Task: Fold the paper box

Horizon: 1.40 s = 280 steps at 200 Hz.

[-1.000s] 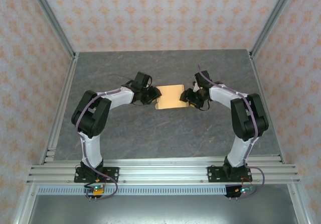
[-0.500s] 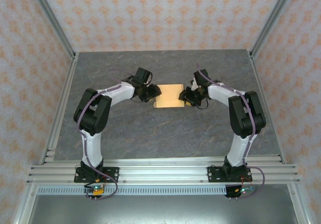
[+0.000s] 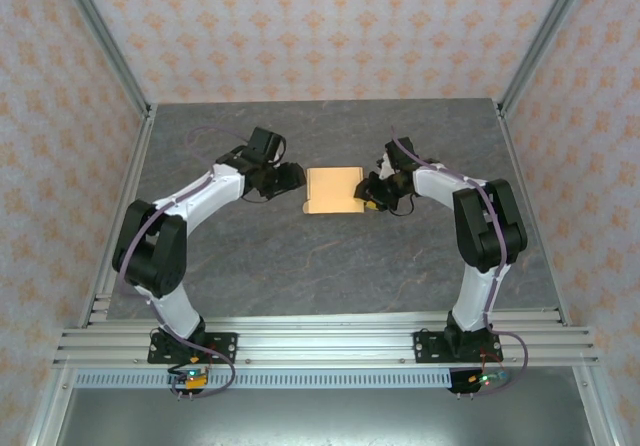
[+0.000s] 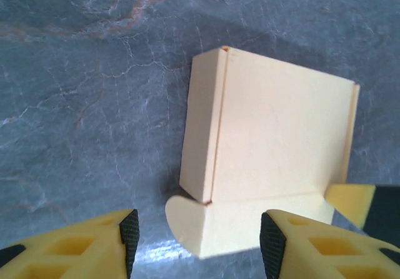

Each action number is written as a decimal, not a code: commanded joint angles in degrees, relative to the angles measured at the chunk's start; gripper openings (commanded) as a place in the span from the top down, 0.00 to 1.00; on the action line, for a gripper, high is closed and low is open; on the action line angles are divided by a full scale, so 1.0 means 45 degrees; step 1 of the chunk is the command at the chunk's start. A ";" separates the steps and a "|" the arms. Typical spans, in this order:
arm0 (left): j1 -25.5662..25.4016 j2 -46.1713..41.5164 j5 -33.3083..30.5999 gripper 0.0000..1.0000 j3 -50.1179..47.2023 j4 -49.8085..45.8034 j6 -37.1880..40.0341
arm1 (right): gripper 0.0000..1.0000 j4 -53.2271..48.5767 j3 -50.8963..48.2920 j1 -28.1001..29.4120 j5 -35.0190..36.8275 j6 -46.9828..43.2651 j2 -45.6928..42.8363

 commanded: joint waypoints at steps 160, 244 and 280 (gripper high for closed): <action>-0.1381 0.2170 -0.0483 0.60 0.0567 -0.0096 -0.0119 | 0.69 -0.0099 0.0261 0.0081 -0.0052 -0.0094 0.0401; -0.1458 0.2126 0.0053 0.70 0.0541 0.0536 -0.0188 | 0.70 -0.0014 0.0243 0.0076 -0.0140 -0.0043 0.0529; -0.1436 0.1768 -0.0505 0.47 0.0299 0.0227 0.0142 | 0.70 0.0027 0.0229 0.0083 -0.0136 -0.0065 0.0515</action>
